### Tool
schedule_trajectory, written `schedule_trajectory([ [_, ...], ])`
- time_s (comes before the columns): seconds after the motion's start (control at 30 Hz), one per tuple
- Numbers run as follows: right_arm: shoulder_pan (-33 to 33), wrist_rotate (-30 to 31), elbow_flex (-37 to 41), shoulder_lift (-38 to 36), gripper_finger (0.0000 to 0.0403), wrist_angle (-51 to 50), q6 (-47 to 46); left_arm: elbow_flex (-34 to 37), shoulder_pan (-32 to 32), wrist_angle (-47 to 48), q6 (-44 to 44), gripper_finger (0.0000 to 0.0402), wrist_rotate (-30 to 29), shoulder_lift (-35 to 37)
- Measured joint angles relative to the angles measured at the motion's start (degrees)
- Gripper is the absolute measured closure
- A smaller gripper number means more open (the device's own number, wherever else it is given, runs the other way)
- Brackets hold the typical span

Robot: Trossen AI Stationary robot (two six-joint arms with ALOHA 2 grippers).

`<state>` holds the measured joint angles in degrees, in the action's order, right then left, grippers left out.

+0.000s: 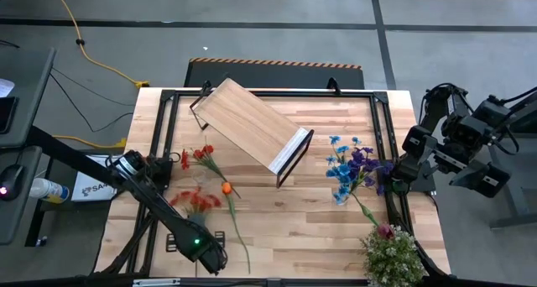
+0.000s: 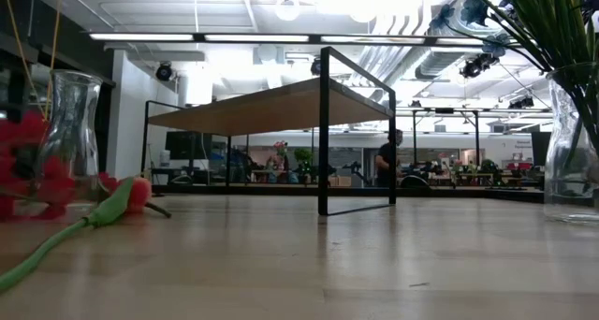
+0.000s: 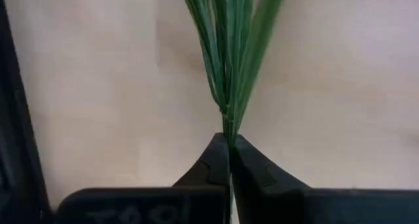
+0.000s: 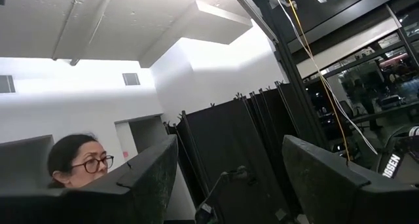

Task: Pick and place flowers into a vace then onto a shelf
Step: Put the bottom red flower into the left transparent vase

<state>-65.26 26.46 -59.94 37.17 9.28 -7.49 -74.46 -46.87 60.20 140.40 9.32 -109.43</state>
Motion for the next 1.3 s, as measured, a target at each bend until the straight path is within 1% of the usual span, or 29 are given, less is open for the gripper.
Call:
schedule_trajectory([
  [0.17, -0.01, -0.02, 0.00, 0.00, 0.0137, 0.00, 0.01, -7.36, -1.76, 6.29, 0.28, 0.0370, 1.05, 0.16],
  [0.33, 0.00, -0.02, 0.00, 0.00, 0.0137, 0.00, 0.02, -17.41, -3.98, 16.78, 0.65, 0.0370, 2.41, 0.24],
  [0.4, -0.02, -0.02, 0.00, 0.00, 0.0137, 0.00, 0.04, -22.04, -4.69, 21.06, 0.75, 0.0370, 1.80, 0.26],
  [0.5, -0.02, -0.02, 0.00, 0.00, 0.0137, 0.00, 1.35, -29.73, -5.47, 26.04, 1.13, 0.0370, -1.66, 0.31],
  [0.57, -0.01, -0.02, 0.00, 0.00, 0.0137, 0.00, 2.62, -34.56, -5.96, 28.83, 1.37, 0.0370, -6.81, 0.37],
  [0.63, -0.02, -0.02, 0.00, 0.00, 0.0137, 0.00, 3.49, -39.00, -6.25, 29.95, 1.21, 0.0370, -13.37, 0.40],
  [0.8, 0.00, -0.02, 0.00, 0.00, 0.0137, -0.01, 3.97, -45.40, -6.65, 29.69, -3.03, 0.0370, -30.69, 0.53],
  [0.9, -0.01, -0.02, 0.00, 0.00, 0.0137, -0.01, 4.11, -47.33, -6.87, 29.80, -6.78, 0.0370, -42.80, 0.53],
  [1.1, -0.01, 0.04, 0.00, 0.00, 0.0137, 0.01, 4.56, -48.67, -6.76, 29.92, -18.27, 0.0370, -63.39, 0.66],
  [1.23, 0.00, 0.07, 0.00, 0.00, 0.0137, 0.02, 5.42, -48.64, -6.78, 29.84, -27.55, 0.0370, -73.66, 1.39],
  [1.3, -0.02, 0.09, 0.00, 0.00, 0.0137, 0.02, 5.42, -48.64, -6.78, 29.84, -32.04, 0.0370, -77.32, 2.28],
])
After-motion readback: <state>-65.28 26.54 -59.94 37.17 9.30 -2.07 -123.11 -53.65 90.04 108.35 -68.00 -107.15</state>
